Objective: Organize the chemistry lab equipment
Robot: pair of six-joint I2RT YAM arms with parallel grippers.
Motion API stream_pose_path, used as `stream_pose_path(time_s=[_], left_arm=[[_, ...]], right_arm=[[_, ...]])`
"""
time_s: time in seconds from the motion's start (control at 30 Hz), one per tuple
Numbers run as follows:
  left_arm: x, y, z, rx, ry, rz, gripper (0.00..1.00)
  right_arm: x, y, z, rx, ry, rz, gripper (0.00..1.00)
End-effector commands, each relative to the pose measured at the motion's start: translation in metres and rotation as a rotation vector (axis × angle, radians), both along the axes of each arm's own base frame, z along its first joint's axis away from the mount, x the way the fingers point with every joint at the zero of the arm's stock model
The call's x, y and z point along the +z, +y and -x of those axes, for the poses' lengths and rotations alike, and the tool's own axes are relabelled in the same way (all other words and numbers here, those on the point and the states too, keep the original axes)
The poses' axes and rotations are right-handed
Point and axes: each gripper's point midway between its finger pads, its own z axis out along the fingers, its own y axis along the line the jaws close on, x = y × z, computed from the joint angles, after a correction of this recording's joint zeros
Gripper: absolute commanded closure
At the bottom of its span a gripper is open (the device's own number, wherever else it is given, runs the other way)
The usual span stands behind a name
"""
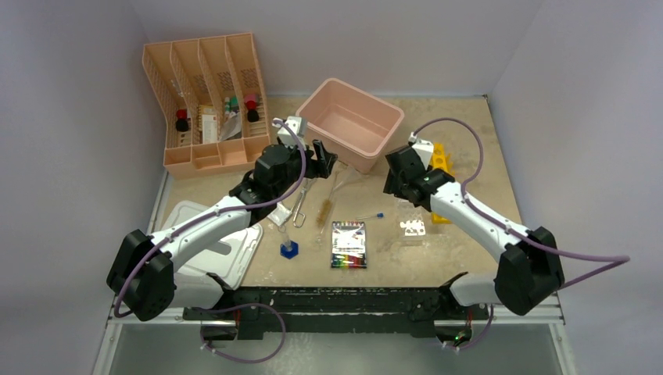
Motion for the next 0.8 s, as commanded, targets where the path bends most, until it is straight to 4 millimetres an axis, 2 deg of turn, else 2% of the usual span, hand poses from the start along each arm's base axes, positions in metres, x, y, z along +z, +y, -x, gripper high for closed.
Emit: stream_pose_path(time_s=[0.0,0.1,0.27,0.47,0.67,0.77], left_arm=[[0.026,0.01,-0.003,0.056,-0.044,0.052,0.26],[0.029,0.024,-0.009,0.14,-0.017,0.065,0.23],[0.039,0.043,-0.014,0.229,-0.011,0.065,0.17],[0.041,0.059,-0.012,0.273,-0.021,0.054,0.15],[0.038,0.075,-0.004,0.296,-0.035,-0.02,0.16],[0.038,0.081,-0.001,0.307,-0.04,-0.032,0.16]], right_arm=[[0.035,-0.001,-0.006,-0.027,-0.079,-0.031,0.4],[0.033,-0.009,0.018,-0.202,-0.04,-0.122,0.46],[0.025,0.012,0.03,-0.274,-0.054,-0.266,0.58],[0.009,0.047,0.032,-0.27,-0.011,-0.258,0.58],[-0.016,0.058,0.026,-0.369,0.014,-0.26,0.51],[-0.03,0.07,0.019,-0.38,0.011,-0.277,0.5]])
